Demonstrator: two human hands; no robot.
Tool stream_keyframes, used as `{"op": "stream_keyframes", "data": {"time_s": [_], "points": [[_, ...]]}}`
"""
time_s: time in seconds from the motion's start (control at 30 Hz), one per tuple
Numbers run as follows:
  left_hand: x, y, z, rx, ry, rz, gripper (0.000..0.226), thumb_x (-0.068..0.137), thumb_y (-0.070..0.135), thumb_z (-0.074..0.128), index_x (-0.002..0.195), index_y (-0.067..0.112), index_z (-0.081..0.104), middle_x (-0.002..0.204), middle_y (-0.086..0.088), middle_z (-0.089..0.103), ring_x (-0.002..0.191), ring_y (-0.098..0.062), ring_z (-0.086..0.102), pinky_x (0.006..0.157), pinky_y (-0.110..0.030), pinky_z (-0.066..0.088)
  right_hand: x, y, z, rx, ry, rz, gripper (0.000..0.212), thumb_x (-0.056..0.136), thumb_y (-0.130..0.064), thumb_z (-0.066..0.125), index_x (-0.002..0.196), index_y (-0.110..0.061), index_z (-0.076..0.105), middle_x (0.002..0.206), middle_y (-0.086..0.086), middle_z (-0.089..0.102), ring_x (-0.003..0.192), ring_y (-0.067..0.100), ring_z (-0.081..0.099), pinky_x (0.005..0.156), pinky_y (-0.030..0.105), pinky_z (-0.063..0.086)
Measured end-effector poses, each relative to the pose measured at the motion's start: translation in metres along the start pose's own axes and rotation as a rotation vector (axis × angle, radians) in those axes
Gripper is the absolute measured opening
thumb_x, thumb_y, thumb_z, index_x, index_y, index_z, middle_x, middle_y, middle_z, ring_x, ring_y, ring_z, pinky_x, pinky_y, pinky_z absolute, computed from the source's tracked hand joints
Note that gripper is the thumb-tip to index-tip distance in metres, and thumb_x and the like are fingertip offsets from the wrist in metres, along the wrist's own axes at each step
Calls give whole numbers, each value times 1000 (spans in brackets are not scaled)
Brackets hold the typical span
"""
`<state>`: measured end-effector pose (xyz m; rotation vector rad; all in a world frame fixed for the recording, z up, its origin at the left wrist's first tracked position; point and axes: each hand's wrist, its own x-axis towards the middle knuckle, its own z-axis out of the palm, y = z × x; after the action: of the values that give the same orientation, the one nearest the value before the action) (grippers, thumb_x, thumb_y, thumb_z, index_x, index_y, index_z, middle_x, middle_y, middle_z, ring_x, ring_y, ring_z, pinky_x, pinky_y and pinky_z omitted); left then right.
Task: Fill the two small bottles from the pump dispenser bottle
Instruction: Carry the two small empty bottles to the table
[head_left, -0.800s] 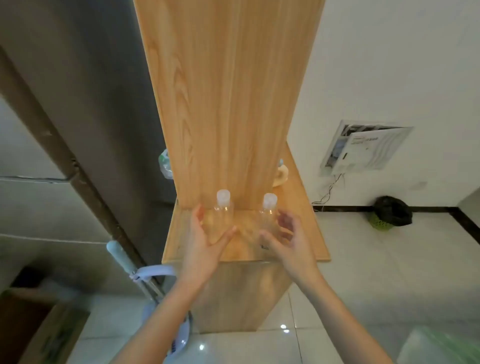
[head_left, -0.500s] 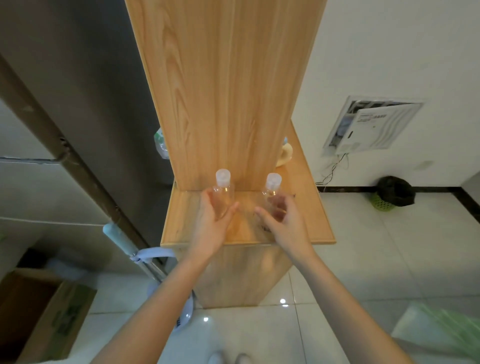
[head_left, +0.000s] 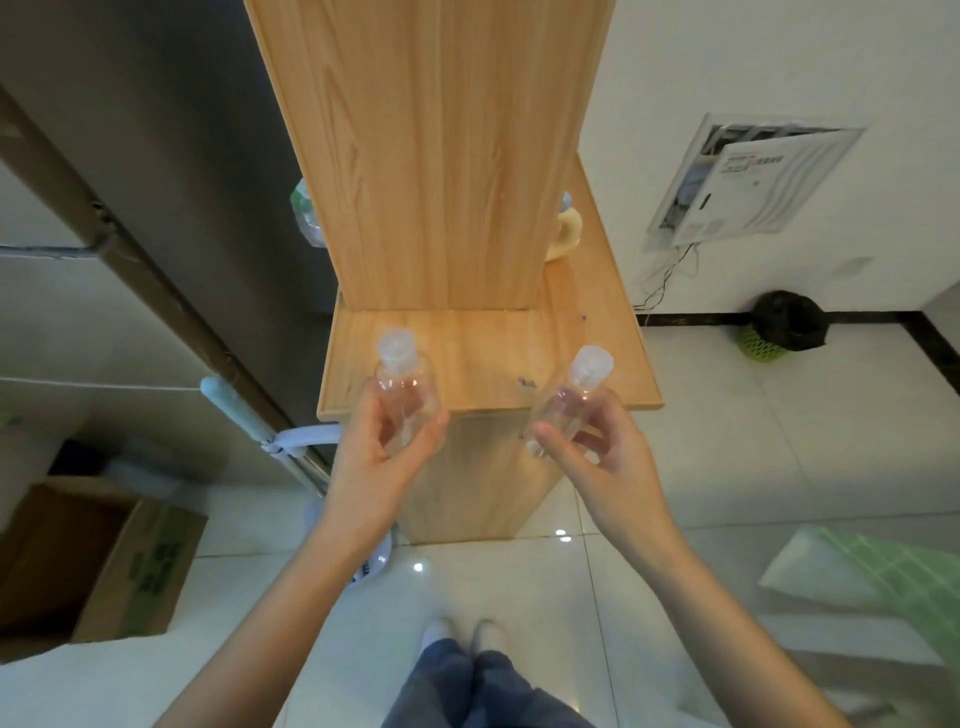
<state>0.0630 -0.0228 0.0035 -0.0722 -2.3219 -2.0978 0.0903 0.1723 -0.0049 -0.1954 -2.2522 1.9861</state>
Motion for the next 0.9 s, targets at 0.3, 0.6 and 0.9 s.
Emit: {"op": "stream_keyframes", "data": {"time_s": [0.3, 0.6, 0.9], "points": [[-94, -74, -3, 27, -43, -355, 25, 85, 3, 61, 109, 10, 57, 104, -2, 62, 87, 1, 59, 67, -2, 44, -98, 69, -13, -56, -83, 312, 20, 84, -11, 69, 93, -24, 58, 100, -13, 65, 95, -3, 61, 79, 25, 54], [-132, -117, -14, 99, -74, -596, 29, 85, 8, 64, 113, 12, 57, 107, -1, 63, 94, -6, 58, 74, -14, 41, -133, 99, -8, -94, 26, 482, 21, 84, -8, 68, 95, -23, 56, 99, -4, 62, 93, -3, 59, 66, 5, 47], [-127, -126, -20, 175, -224, -571, 24, 86, 13, 63, 109, 17, 56, 101, 13, 60, 93, 5, 54, 73, -10, 39, -154, 99, -1, -86, 162, 539, 19, 85, -15, 68, 97, -23, 55, 102, -6, 62, 89, -4, 62, 65, 2, 45]]}}
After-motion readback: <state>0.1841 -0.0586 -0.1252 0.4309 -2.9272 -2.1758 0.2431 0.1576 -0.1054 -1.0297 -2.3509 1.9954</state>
